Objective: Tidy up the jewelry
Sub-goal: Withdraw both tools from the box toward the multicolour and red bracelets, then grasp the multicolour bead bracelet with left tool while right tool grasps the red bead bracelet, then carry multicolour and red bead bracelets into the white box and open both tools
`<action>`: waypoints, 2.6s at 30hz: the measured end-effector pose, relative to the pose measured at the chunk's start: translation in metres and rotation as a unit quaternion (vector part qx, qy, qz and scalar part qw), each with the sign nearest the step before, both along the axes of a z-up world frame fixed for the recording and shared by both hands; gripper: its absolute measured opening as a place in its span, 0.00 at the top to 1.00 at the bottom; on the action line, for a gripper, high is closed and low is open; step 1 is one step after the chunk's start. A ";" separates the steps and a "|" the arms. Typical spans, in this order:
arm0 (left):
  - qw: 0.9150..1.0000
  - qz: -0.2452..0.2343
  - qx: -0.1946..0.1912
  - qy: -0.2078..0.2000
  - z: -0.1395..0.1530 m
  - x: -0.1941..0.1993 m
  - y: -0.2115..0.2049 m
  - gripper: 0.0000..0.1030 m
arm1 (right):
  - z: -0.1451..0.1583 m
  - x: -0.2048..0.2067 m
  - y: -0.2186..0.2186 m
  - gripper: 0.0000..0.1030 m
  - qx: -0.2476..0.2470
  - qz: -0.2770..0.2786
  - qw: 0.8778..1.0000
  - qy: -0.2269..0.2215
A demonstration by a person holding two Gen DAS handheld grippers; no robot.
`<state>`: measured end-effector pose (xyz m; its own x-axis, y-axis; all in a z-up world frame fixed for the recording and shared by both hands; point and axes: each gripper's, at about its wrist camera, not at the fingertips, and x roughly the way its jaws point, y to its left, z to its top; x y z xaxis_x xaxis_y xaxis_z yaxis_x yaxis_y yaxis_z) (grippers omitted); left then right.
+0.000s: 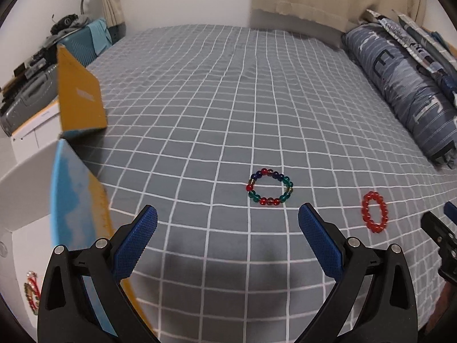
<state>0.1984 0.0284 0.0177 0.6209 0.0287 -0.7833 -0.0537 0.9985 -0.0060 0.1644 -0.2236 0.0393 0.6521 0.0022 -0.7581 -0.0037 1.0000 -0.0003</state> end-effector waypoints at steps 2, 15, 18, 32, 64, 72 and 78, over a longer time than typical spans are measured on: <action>1.000 0.008 0.002 0.004 -0.010 0.008 -0.002 0.06 | -0.007 0.005 -0.003 0.07 -0.004 -0.002 1.000 0.004; 0.999 0.026 0.017 0.023 -0.064 0.056 -0.018 0.06 | -0.057 0.040 -0.018 0.07 -0.024 -0.028 0.999 0.039; 0.999 0.031 0.005 0.026 -0.076 0.067 -0.016 0.06 | -0.068 0.046 -0.024 0.07 -0.020 -0.036 0.998 0.048; 0.999 0.024 -0.003 0.040 -0.097 0.079 -0.023 0.36 | -0.099 0.069 -0.023 0.53 -0.001 -0.015 0.995 0.103; 0.998 -0.029 -0.019 0.049 -0.065 0.059 -0.035 0.91 | -0.082 0.061 -0.031 0.87 0.033 -0.030 0.995 0.091; 0.996 -0.050 -0.056 0.051 -0.043 0.044 -0.036 0.91 | -0.055 0.052 -0.026 0.87 0.047 -0.016 0.997 0.065; 0.995 -0.060 -0.063 0.043 -0.020 0.030 -0.034 0.91 | -0.033 0.045 -0.017 0.87 0.053 -0.002 0.998 0.044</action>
